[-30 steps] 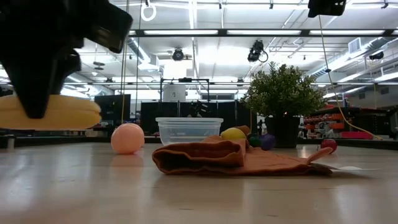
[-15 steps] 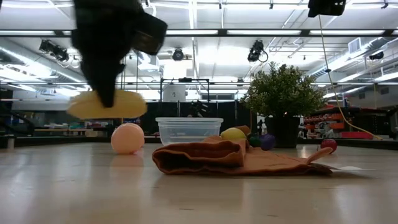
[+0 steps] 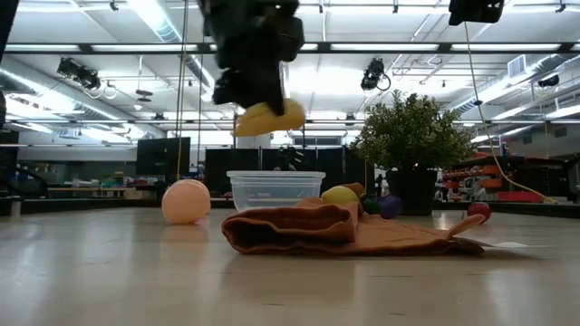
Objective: Pick and placing Produce into tupperware
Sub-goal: Put the yellow banana into the transparent bin
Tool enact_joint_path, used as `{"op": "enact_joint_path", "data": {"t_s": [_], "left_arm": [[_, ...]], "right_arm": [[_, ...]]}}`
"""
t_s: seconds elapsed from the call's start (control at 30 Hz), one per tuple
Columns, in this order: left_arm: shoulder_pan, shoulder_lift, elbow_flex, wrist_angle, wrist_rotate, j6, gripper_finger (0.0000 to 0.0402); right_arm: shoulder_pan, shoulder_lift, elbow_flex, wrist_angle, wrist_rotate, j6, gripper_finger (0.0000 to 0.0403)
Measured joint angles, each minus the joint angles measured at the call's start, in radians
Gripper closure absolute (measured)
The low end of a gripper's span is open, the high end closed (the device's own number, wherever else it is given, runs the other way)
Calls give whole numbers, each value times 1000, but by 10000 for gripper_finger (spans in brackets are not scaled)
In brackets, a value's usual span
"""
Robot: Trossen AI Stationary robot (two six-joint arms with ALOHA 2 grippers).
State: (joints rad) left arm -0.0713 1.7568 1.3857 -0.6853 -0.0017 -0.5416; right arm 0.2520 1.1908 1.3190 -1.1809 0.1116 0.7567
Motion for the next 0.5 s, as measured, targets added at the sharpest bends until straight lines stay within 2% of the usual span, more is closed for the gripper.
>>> {"op": "enact_joint_path", "data": {"t_s": [0.3,0.5], "left_arm": [[166,1,103,30,14,78,233],[263,1,157,31,46,84,241]], "right_arm": [[45,0,0,0,2,28,308],[90,0,0,0,64,62,308]]}}
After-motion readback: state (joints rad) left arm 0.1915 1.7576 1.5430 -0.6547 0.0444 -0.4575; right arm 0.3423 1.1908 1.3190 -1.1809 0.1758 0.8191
